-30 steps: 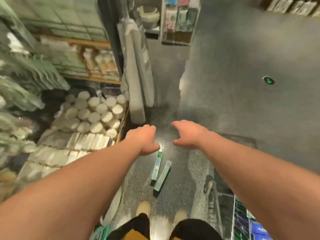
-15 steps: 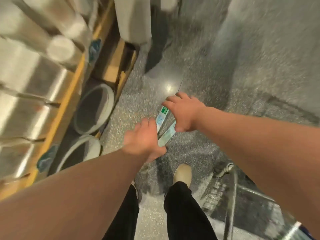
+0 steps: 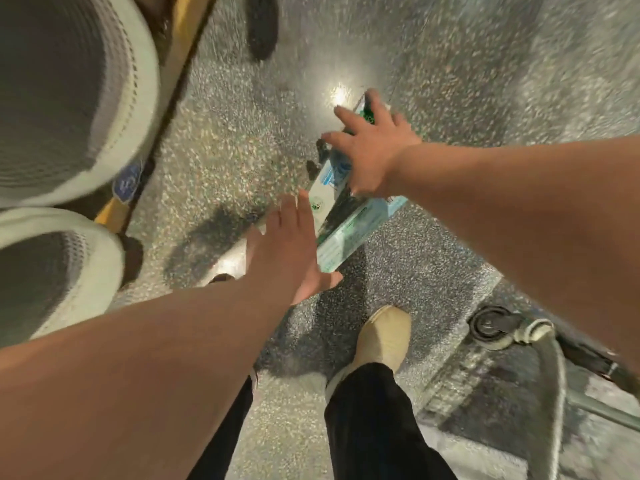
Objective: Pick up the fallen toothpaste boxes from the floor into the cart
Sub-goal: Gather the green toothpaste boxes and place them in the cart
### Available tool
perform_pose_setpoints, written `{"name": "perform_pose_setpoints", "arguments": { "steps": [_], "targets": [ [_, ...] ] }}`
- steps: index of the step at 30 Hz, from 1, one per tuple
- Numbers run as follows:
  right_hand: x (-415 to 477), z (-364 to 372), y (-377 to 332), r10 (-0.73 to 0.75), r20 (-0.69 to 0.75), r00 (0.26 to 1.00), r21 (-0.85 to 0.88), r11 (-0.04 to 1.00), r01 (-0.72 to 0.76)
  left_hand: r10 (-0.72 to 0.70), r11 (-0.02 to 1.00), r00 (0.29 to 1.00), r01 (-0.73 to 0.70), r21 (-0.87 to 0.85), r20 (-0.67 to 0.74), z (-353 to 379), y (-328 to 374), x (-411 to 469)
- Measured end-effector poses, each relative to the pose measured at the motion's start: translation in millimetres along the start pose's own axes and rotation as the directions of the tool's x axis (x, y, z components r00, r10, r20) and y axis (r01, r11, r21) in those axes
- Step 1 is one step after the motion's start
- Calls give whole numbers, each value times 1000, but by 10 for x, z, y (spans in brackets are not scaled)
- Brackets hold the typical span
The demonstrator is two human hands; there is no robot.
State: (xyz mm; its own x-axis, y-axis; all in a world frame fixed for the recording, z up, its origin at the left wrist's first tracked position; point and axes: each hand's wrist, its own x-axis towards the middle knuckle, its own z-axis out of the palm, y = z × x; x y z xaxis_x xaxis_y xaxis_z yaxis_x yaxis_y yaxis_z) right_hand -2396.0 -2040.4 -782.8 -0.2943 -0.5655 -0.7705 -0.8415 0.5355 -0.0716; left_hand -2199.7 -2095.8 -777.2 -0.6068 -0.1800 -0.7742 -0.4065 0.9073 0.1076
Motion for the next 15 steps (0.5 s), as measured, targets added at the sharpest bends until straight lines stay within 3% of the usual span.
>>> {"name": "perform_pose_setpoints", "arguments": {
  "steps": [6, 11, 15],
  "targets": [
    [67, 151, 4, -10, -98, 995, -8, 1000, 9, -77, 994, 996, 74, -86, -37, 187, 160, 172],
    [-64, 297, 32, -1, -100, 995, 21, 1000, 3, -142, 981, 989, 137, -138, -27, 250, 246, 212],
    [-164, 338, -4, 11, -75, 997, 55, 998, -7, -112, 989, 992, 106, -106, -60, 228, 228, 242]
  ]
}}
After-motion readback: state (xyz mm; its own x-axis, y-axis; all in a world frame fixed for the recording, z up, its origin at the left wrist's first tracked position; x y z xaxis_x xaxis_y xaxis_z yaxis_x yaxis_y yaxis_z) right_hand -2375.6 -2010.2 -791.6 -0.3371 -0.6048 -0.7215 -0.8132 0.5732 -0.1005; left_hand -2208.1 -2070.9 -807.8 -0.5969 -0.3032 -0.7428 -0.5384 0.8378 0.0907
